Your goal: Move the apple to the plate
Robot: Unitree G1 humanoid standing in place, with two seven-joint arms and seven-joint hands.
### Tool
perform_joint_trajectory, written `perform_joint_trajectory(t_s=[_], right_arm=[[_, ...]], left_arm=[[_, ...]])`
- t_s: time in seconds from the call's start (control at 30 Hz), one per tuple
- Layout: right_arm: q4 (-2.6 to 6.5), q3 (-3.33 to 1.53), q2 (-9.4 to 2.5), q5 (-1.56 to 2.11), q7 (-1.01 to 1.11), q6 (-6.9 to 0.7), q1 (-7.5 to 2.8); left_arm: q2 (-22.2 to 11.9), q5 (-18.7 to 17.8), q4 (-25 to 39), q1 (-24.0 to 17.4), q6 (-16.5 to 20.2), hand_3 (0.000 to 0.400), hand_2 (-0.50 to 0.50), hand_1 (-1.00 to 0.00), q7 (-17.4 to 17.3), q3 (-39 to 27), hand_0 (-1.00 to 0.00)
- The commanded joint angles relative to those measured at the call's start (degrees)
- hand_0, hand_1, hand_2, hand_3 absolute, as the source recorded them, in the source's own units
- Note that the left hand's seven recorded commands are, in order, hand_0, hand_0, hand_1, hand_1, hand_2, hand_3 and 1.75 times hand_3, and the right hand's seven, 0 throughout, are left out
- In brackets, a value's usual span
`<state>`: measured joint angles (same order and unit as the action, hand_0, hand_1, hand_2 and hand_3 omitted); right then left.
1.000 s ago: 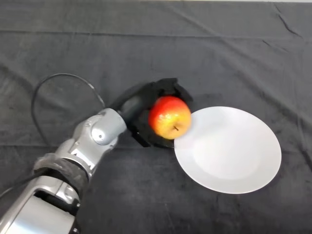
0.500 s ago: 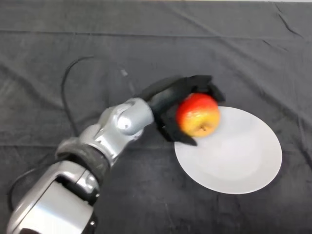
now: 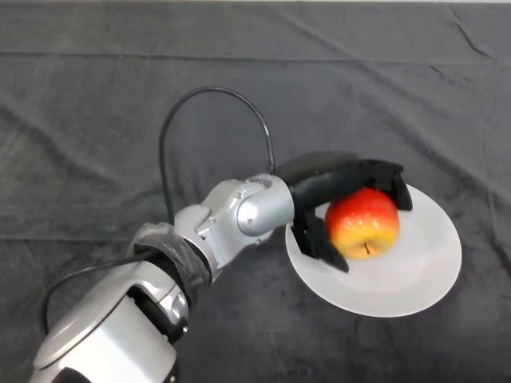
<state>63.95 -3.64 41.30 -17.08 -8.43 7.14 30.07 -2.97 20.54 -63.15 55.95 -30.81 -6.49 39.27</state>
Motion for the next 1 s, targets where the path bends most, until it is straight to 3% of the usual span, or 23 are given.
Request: perform_joint_trajectory(t_s=[0.03, 0.2, 0.27, 0.3, 0.37, 0.4, 0.43, 0.47, 1.0], right_arm=[[3.12, -1.69, -3.05, -1.34, 0.72, -0.49, -4.49], [3.21, -1.7, -3.05, -1.36, 0.7, -0.44, -4.45], [3.25, -1.71, -3.05, -1.36, 0.7, -0.42, -4.43], [3.26, -1.71, -3.05, -1.36, 0.69, -0.41, -4.42], [3.3, -1.72, -3.05, -1.37, 0.69, -0.39, -4.41], [3.31, -1.72, -3.05, -1.37, 0.69, -0.39, -4.4], [3.32, -1.72, -3.05, -1.37, 0.68, -0.38, -4.39], [3.34, -1.73, -3.05, -1.38, 0.68, -0.37, -4.39], [3.52, -1.76, -3.06, -1.4, 0.64, -0.26, -4.3]], left_arm=[[-0.4, 1.5, 2.2, 2.4, -0.4, 0.4, -0.01, -0.97, 0.6, 2.5, -1.0], [-0.6, 1.6, 2.8, 2.0, 0.3, 0.4, -0.03, -0.95, 0.6, 6.3, -1.0], [-0.6, 1.5, 3.1, 1.9, 0.8, 0.395, -0.07, -0.84, 0.6, 7.6, -0.99], [-0.7, 1.4, 3.2, 1.9, 1.0, 0.361, -0.05, -0.79, 0.6, 8.2, -0.9], [-0.7, 1.3, 3.5, 1.9, 1.4, 0.246, 0.0, -0.62, 0.6, 9.4, -0.61], [-0.8, 1.2, 3.6, 1.9, 1.6, 0.166, -0.03, -0.35, 0.6, 9.8, -0.42], [-0.8, 1.0, 3.7, 2.0, 1.8, 0.036, -0.05, 0.0, 0.6, 10.3, -0.09], [-0.9, 0.9, 3.9, 2.0, 2.0, 0.0, 0.0, 0.0, 0.6, 10.7, 0.0], [-4.2, -1.1, 3.1, 3.9, 2.7, 0.0, 0.0, 0.0, 1.7, 10.5, 0.0]])
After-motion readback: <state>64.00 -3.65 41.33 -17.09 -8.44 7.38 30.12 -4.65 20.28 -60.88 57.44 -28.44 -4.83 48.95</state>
